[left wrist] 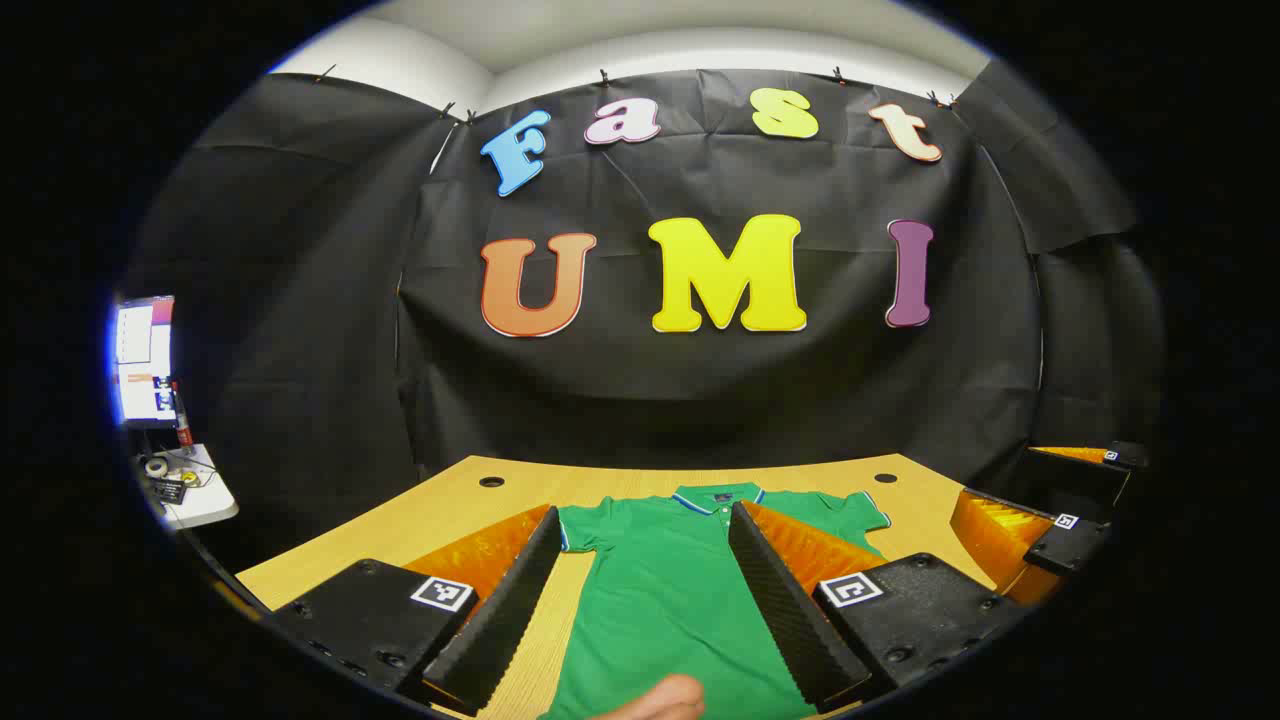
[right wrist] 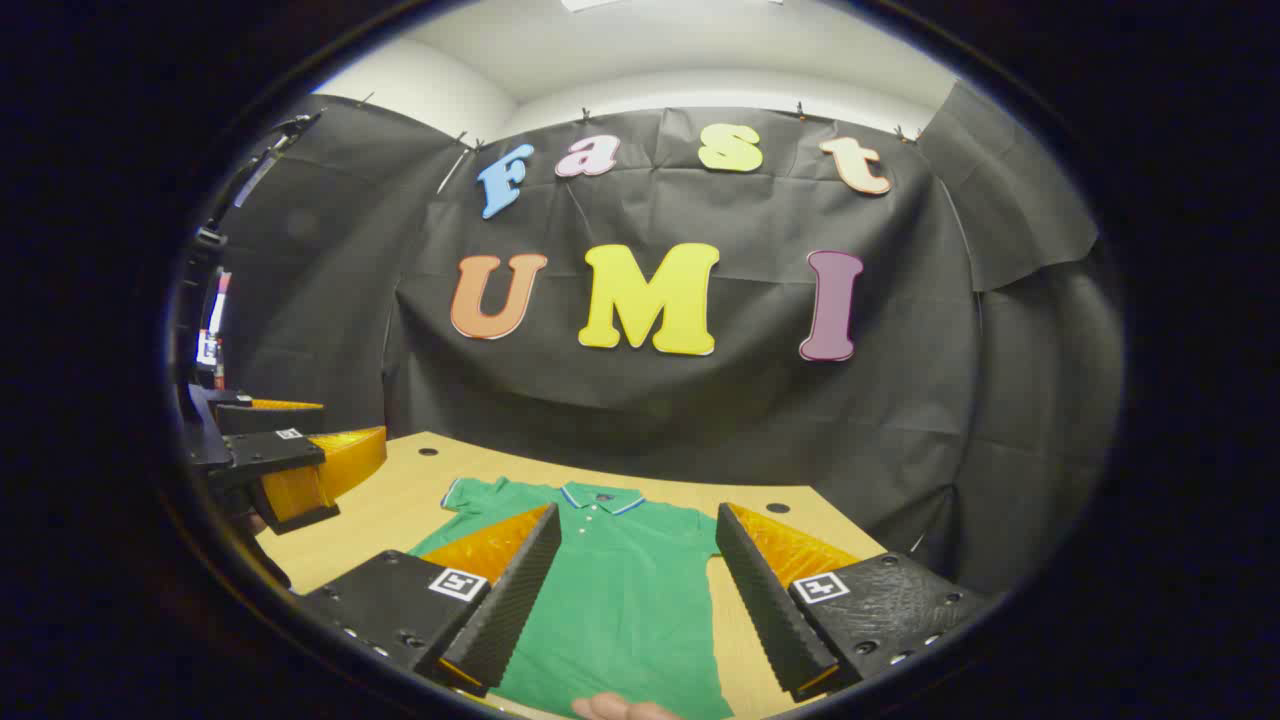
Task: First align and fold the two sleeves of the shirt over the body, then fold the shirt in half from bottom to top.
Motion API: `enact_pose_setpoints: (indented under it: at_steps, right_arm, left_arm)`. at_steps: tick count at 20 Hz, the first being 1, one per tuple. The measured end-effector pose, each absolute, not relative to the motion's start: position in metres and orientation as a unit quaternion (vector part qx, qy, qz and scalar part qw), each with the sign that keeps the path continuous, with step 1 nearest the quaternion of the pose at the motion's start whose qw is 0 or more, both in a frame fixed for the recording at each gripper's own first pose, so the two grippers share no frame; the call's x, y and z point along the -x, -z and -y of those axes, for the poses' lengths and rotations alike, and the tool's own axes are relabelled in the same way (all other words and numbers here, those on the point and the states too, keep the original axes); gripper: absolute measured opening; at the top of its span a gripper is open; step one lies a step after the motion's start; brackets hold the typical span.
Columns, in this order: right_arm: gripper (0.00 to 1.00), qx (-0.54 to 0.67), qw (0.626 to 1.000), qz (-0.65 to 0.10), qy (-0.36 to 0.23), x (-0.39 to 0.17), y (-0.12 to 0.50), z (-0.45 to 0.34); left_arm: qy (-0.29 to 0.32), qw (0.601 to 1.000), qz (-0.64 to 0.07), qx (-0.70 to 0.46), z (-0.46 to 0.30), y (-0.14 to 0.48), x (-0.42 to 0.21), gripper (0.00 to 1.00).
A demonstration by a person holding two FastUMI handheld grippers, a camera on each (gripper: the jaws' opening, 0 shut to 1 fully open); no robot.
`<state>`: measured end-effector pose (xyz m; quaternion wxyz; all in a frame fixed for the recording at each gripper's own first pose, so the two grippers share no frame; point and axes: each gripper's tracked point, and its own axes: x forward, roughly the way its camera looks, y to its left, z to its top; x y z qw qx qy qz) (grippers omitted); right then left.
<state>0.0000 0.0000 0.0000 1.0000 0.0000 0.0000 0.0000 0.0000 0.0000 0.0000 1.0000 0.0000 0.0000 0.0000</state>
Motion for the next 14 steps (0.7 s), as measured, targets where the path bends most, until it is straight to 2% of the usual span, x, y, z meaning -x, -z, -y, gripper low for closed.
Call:
enact_pose_setpoints:
  at_steps: [14]
  right_arm:
    - [0.94, 0.005, 1.0, -0.014, 0.004, -0.007, 0.015, 0.003]
  left_arm:
    - [-0.009, 1.0, -0.012, 0.007, -0.008, 0.007, -0.004, 1.0]
